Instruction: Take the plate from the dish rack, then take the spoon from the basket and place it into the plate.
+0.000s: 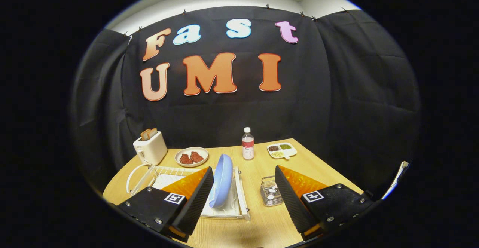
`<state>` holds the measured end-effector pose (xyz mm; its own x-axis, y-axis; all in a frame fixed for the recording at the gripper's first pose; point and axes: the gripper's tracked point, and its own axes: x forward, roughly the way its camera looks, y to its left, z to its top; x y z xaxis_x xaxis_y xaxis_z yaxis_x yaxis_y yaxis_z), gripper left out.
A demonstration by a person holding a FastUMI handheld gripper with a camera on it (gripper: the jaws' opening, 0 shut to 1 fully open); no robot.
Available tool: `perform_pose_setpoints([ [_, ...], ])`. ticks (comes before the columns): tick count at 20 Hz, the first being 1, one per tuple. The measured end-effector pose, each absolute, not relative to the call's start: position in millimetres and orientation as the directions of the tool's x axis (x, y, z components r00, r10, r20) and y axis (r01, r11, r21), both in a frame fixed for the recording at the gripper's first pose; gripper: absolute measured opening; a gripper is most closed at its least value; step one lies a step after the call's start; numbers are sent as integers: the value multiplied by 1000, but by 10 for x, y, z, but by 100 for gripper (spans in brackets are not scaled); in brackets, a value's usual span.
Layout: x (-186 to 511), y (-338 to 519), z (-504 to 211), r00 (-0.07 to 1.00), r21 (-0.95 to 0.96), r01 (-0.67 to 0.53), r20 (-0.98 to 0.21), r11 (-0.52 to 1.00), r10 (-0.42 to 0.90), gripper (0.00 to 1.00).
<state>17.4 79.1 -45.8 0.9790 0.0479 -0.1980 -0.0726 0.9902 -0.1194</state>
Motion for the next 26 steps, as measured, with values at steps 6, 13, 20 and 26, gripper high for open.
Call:
perform_pose_setpoints([
  [6,507,993,-826,948,-128,-114,-311,985,70,98],
  [13,893,1147,-1162,912,-135,-127,-405,983,62,98],
  [20,1159,1228,-1487,872,-135,-133,-487,982,51,99],
  [26,1318,1306,-1752,828,-139,-112,-560,984,15,68],
])
